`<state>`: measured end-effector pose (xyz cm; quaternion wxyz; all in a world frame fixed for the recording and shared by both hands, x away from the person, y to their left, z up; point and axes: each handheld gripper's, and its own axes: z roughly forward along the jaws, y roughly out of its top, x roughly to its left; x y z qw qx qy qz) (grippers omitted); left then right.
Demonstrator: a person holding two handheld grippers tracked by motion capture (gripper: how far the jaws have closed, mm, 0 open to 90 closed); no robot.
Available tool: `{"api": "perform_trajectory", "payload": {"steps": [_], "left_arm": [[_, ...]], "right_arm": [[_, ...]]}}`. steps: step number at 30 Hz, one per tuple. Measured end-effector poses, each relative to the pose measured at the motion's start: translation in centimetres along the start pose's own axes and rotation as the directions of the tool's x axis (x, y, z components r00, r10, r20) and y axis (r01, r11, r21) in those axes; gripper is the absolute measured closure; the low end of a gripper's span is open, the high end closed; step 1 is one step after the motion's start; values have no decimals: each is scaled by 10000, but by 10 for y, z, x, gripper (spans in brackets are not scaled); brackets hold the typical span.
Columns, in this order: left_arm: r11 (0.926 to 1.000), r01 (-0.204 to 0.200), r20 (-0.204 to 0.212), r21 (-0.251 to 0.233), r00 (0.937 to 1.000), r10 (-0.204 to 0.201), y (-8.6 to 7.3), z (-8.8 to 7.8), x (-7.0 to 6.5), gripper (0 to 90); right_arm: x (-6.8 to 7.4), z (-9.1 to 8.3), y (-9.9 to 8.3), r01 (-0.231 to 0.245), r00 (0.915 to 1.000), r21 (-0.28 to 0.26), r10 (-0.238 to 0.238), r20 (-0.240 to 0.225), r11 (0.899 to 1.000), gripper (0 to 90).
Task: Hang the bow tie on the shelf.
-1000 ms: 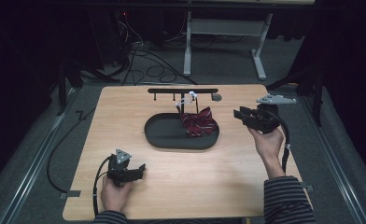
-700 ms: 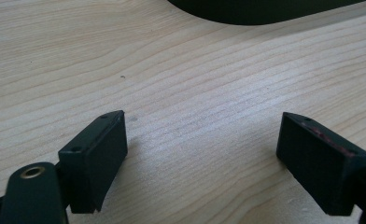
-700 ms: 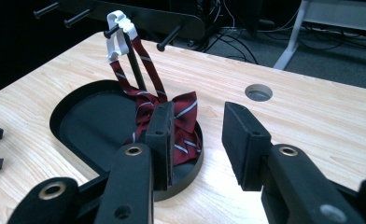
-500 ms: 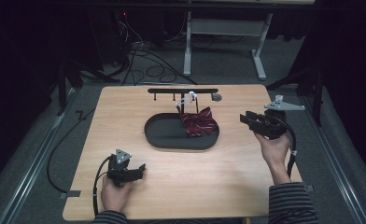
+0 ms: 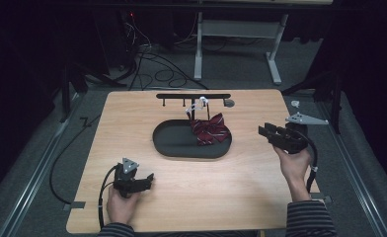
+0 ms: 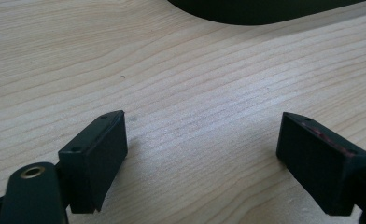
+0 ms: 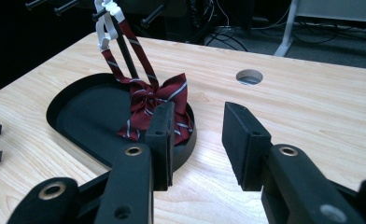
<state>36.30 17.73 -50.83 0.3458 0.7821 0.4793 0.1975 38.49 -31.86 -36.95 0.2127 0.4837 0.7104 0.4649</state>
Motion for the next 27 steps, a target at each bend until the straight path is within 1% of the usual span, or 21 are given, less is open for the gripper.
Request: {"api": "perform_trajectory", "payload": {"steps": [7,8,19,20,27], "left_arm": [[10000,2,-8,-13,10000,-2,0,0,0,167],[10000,2,-9,-12,10000,-2,0,0,0,167],[10000,2,-10,-11,10000,-2,0,0,0,167],[10000,0,-10,-12,10000,0,0,0,0,167],[10000,-7,-7,5,10000,7,0,0,0,167]], "right_arm": [[-3,-5,-8,-126,9999,-27,126,36,9999,662],[-4,-6,-12,-178,9998,-28,178,39,9998,662],[-6,-8,-27,-400,9992,47,400,22,9992,661],[-6,-8,-30,-409,9992,60,409,-1,9991,661],[-6,-8,-38,-535,9986,89,536,-15,9985,661]]}}
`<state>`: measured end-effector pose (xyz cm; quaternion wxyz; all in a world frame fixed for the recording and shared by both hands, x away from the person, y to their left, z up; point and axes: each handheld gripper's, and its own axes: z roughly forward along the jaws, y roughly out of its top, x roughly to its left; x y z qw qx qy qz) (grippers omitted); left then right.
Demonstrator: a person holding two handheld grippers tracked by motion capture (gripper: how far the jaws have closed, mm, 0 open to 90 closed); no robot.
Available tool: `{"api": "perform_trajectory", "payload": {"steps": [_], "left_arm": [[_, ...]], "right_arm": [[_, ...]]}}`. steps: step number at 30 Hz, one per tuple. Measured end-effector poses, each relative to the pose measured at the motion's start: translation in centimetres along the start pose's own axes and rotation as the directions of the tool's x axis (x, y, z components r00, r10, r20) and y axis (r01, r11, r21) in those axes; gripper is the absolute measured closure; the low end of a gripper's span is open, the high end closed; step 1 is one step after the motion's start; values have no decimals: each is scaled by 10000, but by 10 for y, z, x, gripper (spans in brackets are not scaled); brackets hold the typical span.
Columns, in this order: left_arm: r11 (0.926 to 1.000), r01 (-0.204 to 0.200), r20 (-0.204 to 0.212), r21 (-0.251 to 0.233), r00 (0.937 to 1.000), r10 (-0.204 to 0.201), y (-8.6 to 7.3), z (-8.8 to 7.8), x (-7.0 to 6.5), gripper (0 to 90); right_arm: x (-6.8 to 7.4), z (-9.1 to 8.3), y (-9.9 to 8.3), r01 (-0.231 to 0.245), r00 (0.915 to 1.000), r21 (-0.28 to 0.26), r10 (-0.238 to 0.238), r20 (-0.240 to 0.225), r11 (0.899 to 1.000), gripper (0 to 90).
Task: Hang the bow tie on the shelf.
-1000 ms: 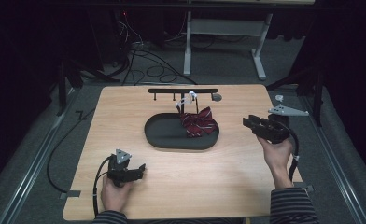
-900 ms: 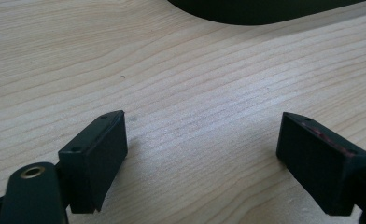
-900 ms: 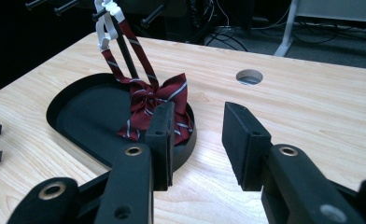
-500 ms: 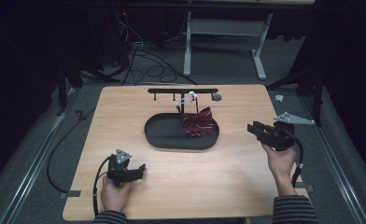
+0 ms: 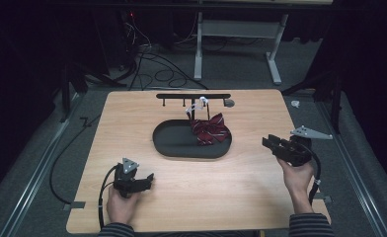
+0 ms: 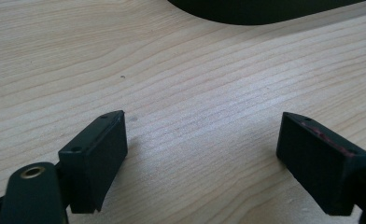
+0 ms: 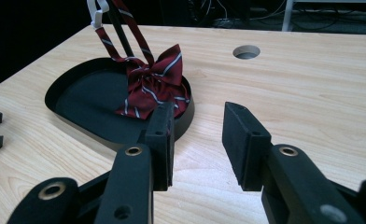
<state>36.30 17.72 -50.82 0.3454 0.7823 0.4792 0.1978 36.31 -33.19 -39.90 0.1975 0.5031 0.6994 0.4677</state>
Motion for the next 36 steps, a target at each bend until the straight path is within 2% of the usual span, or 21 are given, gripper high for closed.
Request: {"api": "perform_trajectory", "payload": {"steps": [18,36], "left_arm": [[10000,1,-1,-2,10000,-1,0,0,0,167],[10000,-2,-5,1,10000,2,0,0,0,167]], "right_arm": [[0,3,-18,-162,9998,97,163,-110,9998,660],[0,5,-34,-532,9981,217,538,-297,9983,657]]}}
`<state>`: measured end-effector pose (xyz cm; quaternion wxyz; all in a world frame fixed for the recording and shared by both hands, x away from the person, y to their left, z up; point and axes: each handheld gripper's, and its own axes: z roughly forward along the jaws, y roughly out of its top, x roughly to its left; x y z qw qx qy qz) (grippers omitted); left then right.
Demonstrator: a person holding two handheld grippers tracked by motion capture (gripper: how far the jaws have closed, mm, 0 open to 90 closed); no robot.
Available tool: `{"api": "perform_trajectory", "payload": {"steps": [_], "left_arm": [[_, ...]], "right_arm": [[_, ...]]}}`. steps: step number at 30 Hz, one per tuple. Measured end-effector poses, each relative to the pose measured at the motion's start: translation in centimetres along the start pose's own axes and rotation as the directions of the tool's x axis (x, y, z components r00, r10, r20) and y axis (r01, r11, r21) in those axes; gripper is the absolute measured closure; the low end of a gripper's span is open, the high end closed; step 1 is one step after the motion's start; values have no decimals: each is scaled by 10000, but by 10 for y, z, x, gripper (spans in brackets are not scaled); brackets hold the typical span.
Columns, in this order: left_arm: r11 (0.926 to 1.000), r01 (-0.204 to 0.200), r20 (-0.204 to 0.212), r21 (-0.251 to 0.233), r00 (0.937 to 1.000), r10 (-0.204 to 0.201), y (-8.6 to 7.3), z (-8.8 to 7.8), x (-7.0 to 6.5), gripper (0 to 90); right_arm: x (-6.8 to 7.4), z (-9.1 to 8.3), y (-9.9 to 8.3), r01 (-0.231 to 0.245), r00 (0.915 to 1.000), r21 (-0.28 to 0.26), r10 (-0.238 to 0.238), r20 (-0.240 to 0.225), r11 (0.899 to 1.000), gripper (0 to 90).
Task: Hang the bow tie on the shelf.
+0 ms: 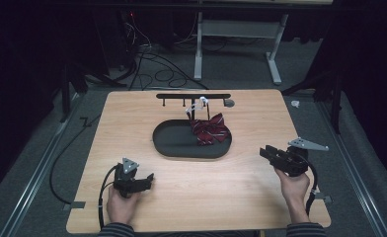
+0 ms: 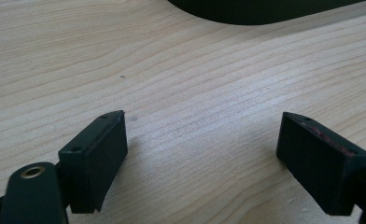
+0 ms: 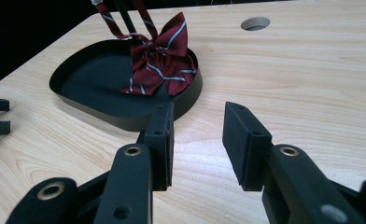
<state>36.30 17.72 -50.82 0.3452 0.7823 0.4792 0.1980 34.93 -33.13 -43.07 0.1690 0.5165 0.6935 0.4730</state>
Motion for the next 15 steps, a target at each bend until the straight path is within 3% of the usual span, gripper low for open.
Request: {"api": "perform_trajectory", "payload": {"steps": [15], "left_arm": [[10000,1,-1,-1,10000,-1,0,0,0,167]], "right_arm": [[1,7,-14,-231,9996,191,233,-134,9996,653]]}}
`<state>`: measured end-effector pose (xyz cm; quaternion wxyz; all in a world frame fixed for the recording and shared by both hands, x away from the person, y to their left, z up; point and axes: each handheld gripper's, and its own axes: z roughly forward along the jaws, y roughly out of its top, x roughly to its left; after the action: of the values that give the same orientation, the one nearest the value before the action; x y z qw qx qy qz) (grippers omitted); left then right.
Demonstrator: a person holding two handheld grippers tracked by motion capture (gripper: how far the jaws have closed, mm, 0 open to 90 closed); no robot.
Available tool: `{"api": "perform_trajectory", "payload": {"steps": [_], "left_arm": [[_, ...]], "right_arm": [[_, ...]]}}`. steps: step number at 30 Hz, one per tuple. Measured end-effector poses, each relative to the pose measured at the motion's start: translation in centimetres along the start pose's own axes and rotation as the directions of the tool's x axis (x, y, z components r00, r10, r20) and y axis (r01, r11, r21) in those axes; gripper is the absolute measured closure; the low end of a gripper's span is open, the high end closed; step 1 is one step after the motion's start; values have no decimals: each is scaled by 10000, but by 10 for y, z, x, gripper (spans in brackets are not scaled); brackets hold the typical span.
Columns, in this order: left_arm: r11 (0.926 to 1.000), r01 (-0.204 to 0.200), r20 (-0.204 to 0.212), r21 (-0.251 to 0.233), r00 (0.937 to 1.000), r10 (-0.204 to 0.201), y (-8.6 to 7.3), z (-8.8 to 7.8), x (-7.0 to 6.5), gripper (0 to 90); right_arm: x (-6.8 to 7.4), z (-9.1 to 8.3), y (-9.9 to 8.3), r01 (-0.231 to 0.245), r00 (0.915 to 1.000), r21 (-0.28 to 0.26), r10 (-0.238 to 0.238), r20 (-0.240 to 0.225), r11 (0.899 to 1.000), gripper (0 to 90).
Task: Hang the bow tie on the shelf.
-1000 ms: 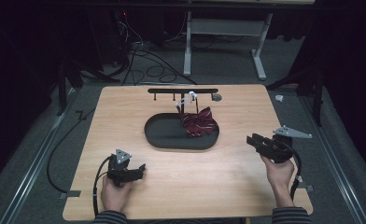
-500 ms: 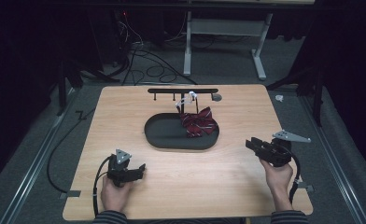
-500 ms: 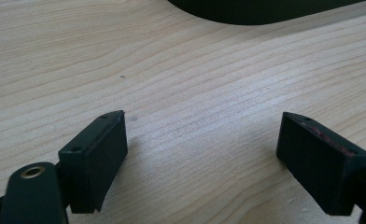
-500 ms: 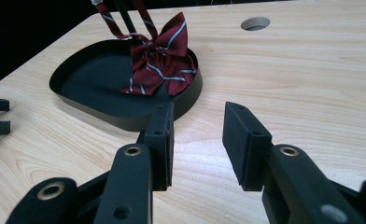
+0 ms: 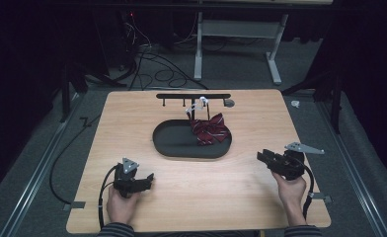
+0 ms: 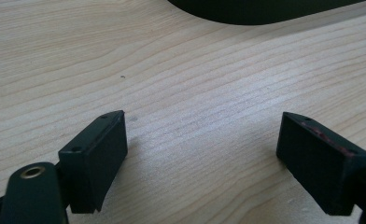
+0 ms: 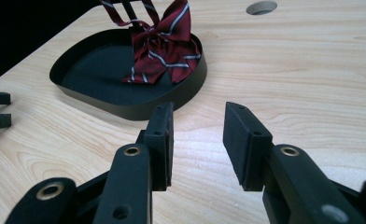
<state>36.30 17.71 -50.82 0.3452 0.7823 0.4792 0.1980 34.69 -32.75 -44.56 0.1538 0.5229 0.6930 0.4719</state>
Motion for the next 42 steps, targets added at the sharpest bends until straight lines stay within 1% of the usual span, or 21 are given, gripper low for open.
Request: {"api": "perform_trajectory", "payload": {"steps": [10,20,22,29,36,42], "left_arm": [[10000,0,-1,0,10000,0,0,0,0,167],[10000,-3,-1,2,10000,3,0,0,0,167],[10000,-2,-1,1,10000,2,0,0,0,167],[10000,1,0,-1,10000,-1,0,0,0,167],[10000,-2,0,1,10000,2,0,0,0,167],[10000,0,0,0,10000,0,0,0,0,167]], "right_arm": [[0,6,-8,-26,10000,169,25,54,9999,653],[3,14,-16,159,9997,401,-165,162,9991,651],[4,16,-17,80,9998,449,-88,161,9990,651],[4,21,-22,145,9997,579,-157,197,9982,651],[4,26,-27,100,9995,741,-121,286,9972,645],[6,30,-30,346,9984,859,-383,415,9957,627]]}}
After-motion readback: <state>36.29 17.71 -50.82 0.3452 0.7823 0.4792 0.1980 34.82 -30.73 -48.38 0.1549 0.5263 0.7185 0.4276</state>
